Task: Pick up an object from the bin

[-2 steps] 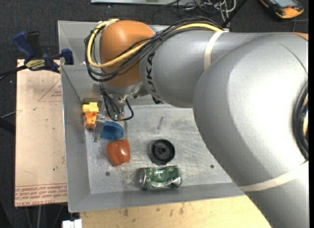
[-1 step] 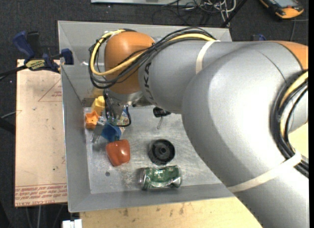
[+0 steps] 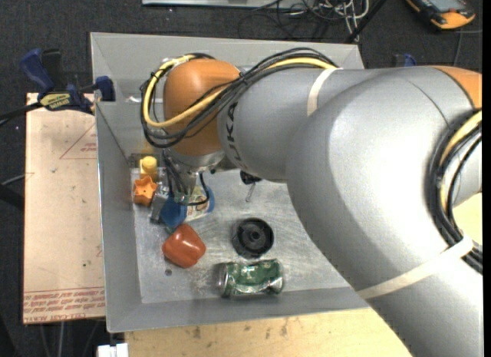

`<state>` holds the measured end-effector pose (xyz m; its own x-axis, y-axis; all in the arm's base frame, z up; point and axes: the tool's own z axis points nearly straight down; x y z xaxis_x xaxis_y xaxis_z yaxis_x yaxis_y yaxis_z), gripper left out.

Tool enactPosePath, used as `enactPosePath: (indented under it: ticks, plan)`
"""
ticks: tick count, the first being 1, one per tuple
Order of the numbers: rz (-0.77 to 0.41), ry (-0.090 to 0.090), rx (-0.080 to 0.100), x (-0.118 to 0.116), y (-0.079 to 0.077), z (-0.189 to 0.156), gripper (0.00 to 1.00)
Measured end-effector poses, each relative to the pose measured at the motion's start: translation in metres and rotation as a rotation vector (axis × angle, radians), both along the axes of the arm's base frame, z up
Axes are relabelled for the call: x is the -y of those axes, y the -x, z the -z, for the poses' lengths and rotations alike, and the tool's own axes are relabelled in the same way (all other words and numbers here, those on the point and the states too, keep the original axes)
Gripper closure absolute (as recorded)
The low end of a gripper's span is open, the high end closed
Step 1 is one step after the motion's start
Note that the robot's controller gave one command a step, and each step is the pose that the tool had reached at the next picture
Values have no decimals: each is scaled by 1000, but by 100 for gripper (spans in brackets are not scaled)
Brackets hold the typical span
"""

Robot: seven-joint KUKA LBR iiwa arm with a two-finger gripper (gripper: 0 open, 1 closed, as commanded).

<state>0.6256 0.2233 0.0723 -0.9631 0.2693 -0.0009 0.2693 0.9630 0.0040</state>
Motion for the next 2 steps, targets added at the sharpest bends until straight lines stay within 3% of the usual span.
enactPosePath:
  ticks: [2]
  plan:
    - [0,0,0,0,0,-2,100]
